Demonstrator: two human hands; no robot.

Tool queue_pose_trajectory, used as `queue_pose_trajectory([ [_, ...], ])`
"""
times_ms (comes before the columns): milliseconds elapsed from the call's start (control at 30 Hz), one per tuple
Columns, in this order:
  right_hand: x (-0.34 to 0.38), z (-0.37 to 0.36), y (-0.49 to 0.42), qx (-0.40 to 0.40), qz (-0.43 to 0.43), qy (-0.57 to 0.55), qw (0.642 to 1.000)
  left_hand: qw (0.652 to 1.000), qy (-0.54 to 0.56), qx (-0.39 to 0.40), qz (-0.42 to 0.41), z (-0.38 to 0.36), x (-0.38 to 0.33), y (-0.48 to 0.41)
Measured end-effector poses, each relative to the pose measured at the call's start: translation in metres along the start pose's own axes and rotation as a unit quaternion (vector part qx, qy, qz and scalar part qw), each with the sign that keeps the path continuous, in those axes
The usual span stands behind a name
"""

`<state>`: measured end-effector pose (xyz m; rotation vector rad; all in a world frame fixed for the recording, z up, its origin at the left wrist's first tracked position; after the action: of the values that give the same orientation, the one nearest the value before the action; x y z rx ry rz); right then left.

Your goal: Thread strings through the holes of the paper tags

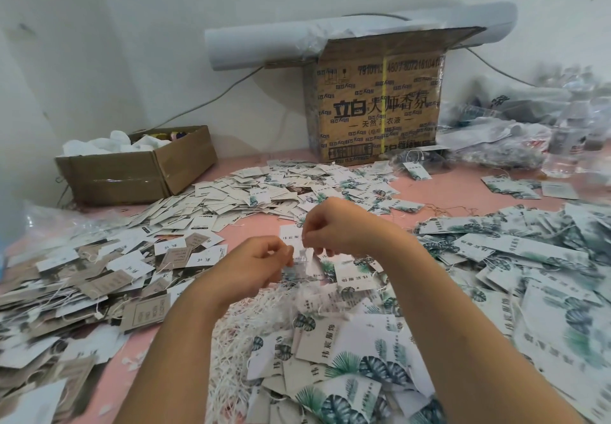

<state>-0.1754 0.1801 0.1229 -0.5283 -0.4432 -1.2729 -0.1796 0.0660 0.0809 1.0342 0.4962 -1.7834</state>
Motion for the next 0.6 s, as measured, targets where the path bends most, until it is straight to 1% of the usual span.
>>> queue_pose_trajectory([
  [200, -0.002, 0.030, 0.005, -0.112, -0.005, -0.073, 0.991, 1.000, 0.009, -0.006, -0.023, 0.003, -0.004, 0.000],
  [400, -0.013, 0.059, 0.015, -0.245, -0.023, -0.142, 0.959, 0.999, -0.001, 0.019, -0.026, -0.001, -0.002, 0.000],
  [600, -0.023, 0.059, 0.016, -0.266, -0.026, -0.271, 0.925, 0.999, -0.011, 0.032, -0.025, -0.004, -0.001, 0.000],
])
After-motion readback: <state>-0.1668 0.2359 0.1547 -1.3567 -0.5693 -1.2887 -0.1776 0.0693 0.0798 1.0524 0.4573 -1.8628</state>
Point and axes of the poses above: each hand's wrist, its own y-axis away from the middle knuckle, its own z-axis out of the back of the hand, x = y × z, the point moved 9 cm from there along -y, towards the middle knuckle, and after that the axes turned 3 degrees about z, right-handed, at the moved point
